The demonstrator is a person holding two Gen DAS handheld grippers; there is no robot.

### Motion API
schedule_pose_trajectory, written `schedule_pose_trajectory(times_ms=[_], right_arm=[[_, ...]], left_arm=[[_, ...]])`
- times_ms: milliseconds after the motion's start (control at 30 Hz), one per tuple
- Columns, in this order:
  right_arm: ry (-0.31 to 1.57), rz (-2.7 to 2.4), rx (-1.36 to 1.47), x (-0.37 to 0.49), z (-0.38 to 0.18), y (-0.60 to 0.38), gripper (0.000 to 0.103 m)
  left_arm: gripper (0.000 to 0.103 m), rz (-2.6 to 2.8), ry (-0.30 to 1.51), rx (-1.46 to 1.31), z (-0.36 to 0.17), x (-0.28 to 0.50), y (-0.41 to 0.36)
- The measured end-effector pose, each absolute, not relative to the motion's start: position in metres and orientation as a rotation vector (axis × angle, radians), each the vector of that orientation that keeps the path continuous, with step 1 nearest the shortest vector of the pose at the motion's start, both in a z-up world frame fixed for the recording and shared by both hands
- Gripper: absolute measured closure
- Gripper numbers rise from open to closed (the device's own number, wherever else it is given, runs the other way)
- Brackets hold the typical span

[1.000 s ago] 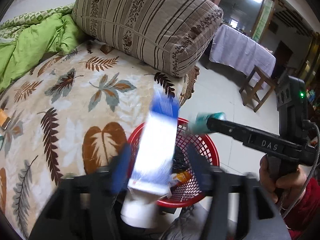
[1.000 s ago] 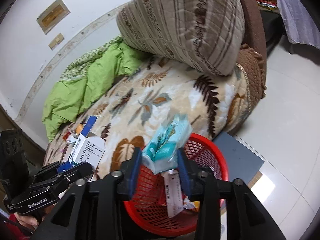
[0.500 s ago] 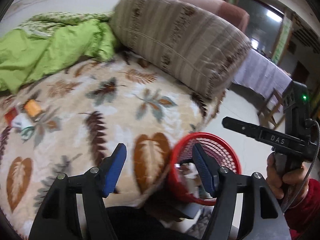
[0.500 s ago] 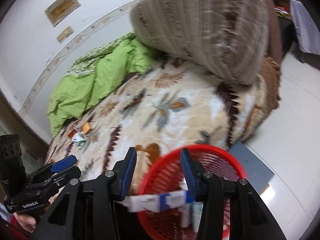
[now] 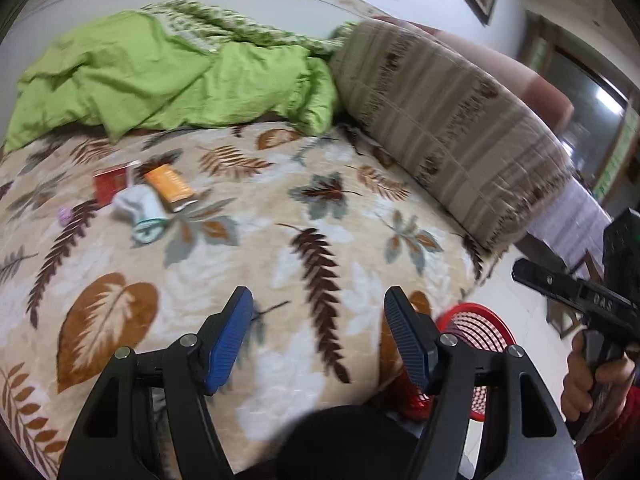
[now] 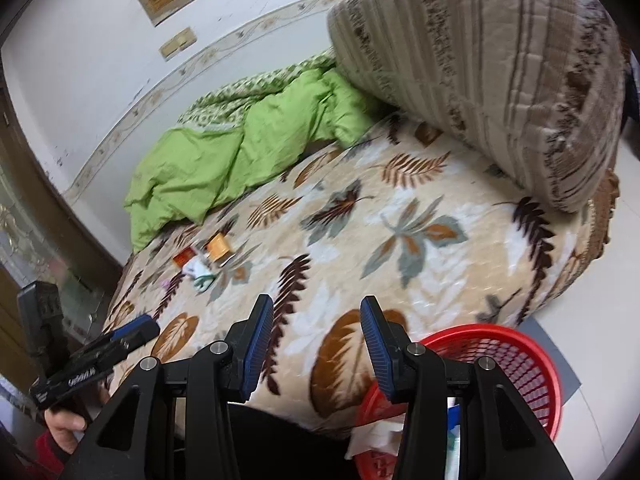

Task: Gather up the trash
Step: 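Withdraw both open grippers from the basket back to the bed, then grasp the pink wrapper with the left gripper while the right grasps the white glove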

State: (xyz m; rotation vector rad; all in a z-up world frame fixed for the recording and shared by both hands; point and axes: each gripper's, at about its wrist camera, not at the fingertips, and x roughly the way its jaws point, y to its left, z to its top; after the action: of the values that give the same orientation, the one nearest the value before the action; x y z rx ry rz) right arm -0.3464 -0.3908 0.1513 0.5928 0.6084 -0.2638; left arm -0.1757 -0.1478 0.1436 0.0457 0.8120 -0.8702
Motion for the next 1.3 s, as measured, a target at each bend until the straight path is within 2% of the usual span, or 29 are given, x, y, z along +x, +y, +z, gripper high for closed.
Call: schedule_pose_trajectory(times_ms=[233, 633, 733, 1033, 1233, 1300], right_arm=[[0.660, -0.126, 0.533, -0.292, 0.150, -0.351, 0.053], [0.772, 0.130, 0.360, -0.131, 0.132, -0.264, 0.049], [0.789, 0.151, 0.305, -0.091, 0.123, -0.246, 0.044], [0.857, 0.164, 0.218, 0.033, 0.081, -0.217, 0.044], [0.898, 0.120, 0.159, 0.076, 0.048, -0.214, 0.044], [0.892, 0.118, 0.174, 0.082, 0.039, -0.216, 0.055]], left_arm=[[0.036, -0.735, 0.809, -0.023, 0.142, -0.145, -0.101], [0.036, -0.401, 0.832, -0.133, 0.121, -0.072, -0.003], [0.036, -0.351, 0.847, -0.143, 0.112, -0.054, 0.012], [0.036, -0.266, 0.867, -0.141, 0.090, 0.018, 0.028], [0.036, -0.248, 0.895, -0.125, 0.072, 0.076, 0.017], [0.036, -0.246, 0.898, -0.115, 0.066, 0.094, 0.009]])
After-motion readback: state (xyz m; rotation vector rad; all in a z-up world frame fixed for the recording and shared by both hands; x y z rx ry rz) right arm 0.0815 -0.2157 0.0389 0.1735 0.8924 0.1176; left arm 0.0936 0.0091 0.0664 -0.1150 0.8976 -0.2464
